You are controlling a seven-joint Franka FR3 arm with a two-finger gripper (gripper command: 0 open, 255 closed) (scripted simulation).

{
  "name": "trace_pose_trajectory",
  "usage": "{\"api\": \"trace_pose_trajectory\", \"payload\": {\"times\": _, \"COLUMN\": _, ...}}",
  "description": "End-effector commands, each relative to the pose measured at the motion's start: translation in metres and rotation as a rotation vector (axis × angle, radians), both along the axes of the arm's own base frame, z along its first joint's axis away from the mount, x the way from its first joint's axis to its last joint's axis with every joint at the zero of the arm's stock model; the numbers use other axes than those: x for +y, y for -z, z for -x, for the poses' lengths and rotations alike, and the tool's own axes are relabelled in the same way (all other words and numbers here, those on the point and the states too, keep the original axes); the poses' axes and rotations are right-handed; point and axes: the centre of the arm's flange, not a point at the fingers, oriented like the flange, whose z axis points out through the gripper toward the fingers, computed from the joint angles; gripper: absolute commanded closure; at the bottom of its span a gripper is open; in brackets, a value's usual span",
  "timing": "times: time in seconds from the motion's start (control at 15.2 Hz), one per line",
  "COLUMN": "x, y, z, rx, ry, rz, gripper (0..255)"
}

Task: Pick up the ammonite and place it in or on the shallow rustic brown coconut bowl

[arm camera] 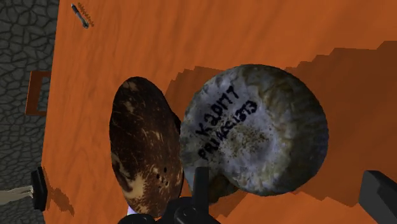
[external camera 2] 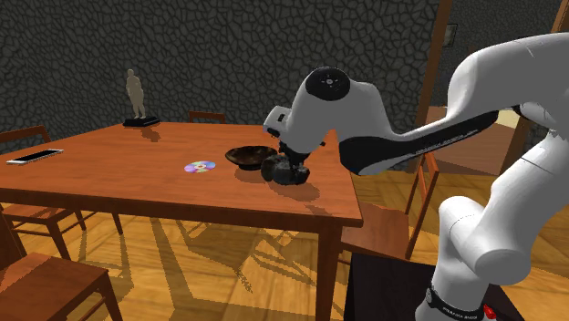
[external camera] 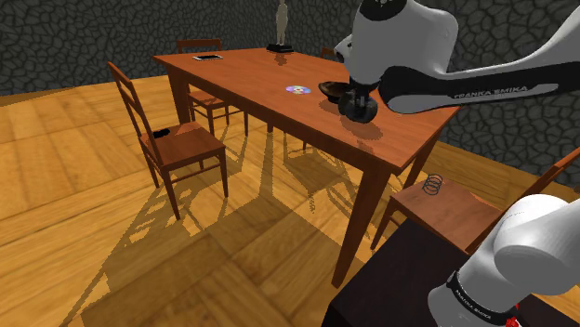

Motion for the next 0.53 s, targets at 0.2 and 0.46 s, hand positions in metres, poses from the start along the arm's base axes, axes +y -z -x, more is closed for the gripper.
{"api": "trace_pose_trajectory", "payload": {"times": 0.2, "x": 0.014, "y": 0.034, "z": 0.019, "rx": 0.016, "ry": 0.038, "rz": 0.188, "gripper": 0}}
{"api": "trace_pose_trajectory", "payload": {"times": 0.46, "x": -0.002, "y": 0.046, "z": 0.013, "rx": 0.016, "ry": 0.038, "rz": 0.188, "gripper": 0}}
